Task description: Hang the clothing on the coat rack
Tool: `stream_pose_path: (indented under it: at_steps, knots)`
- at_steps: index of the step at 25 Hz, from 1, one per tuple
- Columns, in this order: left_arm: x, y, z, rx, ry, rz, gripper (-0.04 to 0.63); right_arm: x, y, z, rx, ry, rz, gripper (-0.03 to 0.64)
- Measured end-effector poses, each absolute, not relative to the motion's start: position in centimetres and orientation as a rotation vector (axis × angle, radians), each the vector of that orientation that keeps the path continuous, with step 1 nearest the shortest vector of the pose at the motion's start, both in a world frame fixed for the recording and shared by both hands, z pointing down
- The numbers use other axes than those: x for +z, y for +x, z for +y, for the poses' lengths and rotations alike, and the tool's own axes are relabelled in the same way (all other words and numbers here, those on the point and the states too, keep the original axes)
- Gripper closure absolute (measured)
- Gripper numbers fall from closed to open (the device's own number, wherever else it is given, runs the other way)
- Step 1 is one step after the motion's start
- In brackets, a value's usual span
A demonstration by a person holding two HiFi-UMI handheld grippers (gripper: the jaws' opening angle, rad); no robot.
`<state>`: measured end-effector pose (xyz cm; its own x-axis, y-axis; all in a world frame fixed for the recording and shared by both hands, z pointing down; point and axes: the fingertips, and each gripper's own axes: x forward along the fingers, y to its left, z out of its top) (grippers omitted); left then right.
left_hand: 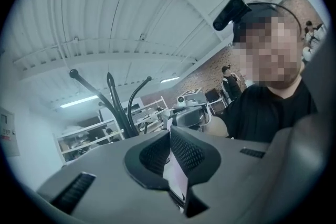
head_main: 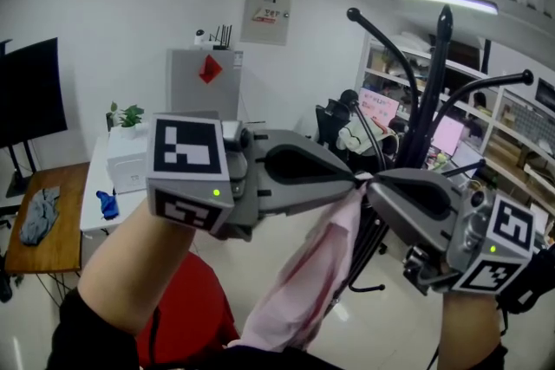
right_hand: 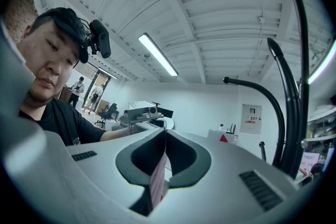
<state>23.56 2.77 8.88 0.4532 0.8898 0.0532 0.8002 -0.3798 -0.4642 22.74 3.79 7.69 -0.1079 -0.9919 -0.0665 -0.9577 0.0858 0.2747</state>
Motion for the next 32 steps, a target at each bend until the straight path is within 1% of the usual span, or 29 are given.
stream_pose_path:
  at_steps: [22,32]
  knots:
    - [8.2,25.7,1.2,0.202,-2.286,-1.652,0.589,7.7,25.4,2.7,-0.278,2.09,-2.264,0.615]
    - [7.8,28.3,0.3,0.192,-2.38,-1.92,0.589,7.6,28.1,2.2,-0.171,2.217,-2.358,0.615]
